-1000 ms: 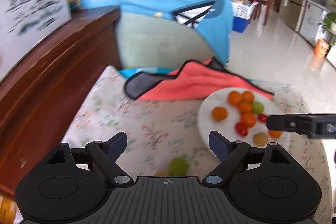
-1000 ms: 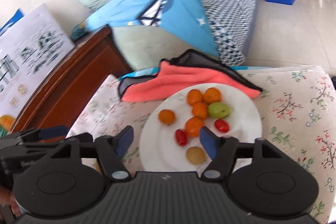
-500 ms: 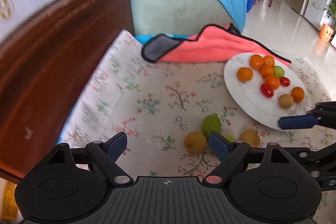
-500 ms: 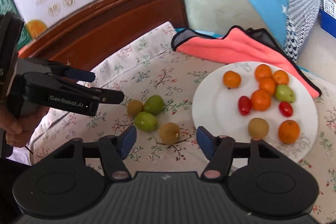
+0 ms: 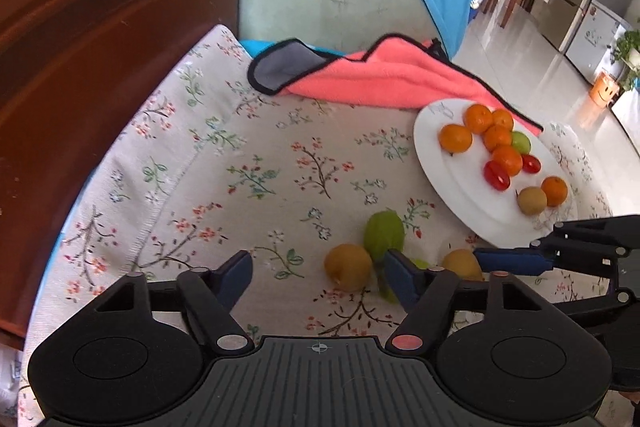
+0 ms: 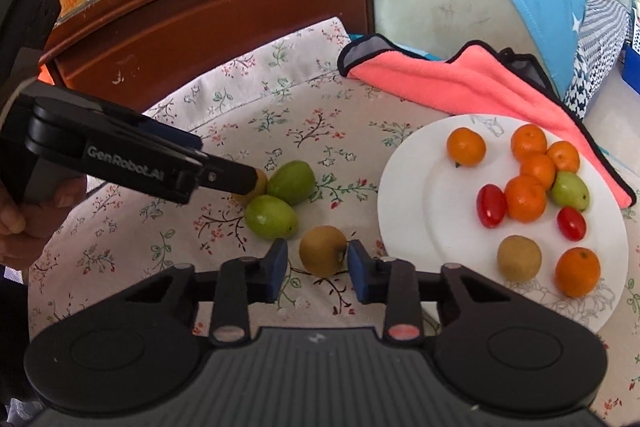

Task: Organize fruits
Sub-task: 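Move both open grippers back to the fruit pile, then grasp a brown fruit with the right gripper while the left grasps another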

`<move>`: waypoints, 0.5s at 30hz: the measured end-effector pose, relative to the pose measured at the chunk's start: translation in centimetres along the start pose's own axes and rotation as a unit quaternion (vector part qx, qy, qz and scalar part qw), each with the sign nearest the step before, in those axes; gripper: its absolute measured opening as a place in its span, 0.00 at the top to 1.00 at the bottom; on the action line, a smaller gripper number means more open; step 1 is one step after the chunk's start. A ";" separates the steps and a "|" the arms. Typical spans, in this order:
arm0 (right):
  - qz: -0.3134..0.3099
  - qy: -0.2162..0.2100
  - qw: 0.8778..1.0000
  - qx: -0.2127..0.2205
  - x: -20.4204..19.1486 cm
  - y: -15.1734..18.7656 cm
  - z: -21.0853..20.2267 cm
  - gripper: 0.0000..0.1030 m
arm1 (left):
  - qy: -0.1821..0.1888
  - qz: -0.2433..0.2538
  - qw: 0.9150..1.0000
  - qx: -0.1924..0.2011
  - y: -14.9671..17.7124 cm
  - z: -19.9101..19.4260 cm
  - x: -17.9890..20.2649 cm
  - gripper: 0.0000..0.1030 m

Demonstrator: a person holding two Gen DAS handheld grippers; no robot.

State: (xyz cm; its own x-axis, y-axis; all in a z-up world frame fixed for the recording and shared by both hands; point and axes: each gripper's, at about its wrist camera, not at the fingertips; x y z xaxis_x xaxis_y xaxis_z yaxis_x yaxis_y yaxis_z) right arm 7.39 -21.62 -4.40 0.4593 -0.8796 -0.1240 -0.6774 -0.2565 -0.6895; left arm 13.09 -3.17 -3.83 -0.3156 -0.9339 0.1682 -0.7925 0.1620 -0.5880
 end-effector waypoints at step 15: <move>-0.010 -0.012 1.000 -0.009 -0.2 0.4 0.1 0.75 | 0.005 0.016 1.000 -0.014 0.4 1.1 0.9 0.49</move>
State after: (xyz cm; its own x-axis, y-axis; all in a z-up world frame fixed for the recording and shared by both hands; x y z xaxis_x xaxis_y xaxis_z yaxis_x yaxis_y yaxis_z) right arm 7.15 -21.53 -4.70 0.4858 -0.8648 -0.1270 -0.6784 -0.2814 -0.6786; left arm 13.03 -4.27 -4.78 -0.3454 -0.9251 0.1577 -0.7965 0.2001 -0.5706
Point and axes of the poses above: each gripper's, at about its wrist camera, not at the fingertips, and z roughly the way its jaws point, x to its right, y to its underside, and after that the axes turned 4 degrees about -z, right-handed
